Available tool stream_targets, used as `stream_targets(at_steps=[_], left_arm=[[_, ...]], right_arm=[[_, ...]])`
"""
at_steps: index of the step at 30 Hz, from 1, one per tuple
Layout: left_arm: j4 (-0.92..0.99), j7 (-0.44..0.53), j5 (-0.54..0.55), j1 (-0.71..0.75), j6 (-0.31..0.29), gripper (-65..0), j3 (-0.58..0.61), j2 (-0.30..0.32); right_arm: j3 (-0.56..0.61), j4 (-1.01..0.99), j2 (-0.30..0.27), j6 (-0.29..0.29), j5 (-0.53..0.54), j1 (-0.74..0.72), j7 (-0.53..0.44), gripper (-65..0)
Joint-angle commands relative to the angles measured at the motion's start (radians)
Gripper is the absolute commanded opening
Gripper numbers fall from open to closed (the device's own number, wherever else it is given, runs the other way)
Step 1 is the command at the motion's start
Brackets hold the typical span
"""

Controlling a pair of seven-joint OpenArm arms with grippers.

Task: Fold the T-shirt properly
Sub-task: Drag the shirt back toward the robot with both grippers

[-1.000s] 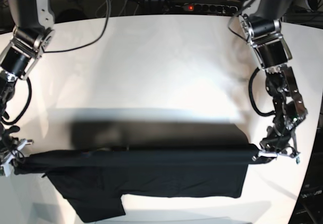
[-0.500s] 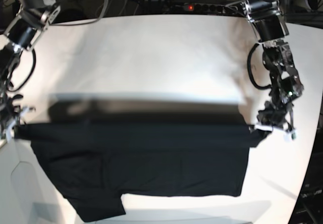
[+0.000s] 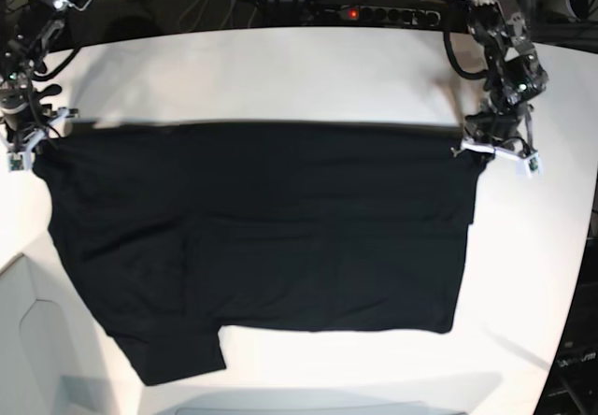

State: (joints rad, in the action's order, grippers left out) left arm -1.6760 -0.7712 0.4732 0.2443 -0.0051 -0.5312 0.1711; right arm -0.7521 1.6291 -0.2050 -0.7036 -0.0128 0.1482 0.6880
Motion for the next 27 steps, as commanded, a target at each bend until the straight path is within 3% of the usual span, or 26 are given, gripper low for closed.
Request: stream_targets(at_steps=[1,15,23,27], left_arm=[[-0.031,0.026,-0.003,0.016,0.000,-64.9,-0.017,0.015],[-0.098,0.029,-0.003,0.283,0.000,-64.9,-0.080,0.005],[-0.097,0.028,-0.003,0.338,0.000,-64.9,-0.140,-0.020],[-0.097,0.028,-0.003,0.361,0.000,-64.9,-0.149,-0.020]], right_arm=[[-0.016,0.020,-0.023,0.005,0.007,0.009,-0.017,-65.0],[-0.037,0.020,-0.023,0.005,0.007,0.153,-0.017,-65.0],[-0.039,0.021,-0.020,0.005,0.007,0.235,-0.017,-65.0],[-0.056,0.021,0.008,0.005,0.007,0.265,-0.017,-65.0]])
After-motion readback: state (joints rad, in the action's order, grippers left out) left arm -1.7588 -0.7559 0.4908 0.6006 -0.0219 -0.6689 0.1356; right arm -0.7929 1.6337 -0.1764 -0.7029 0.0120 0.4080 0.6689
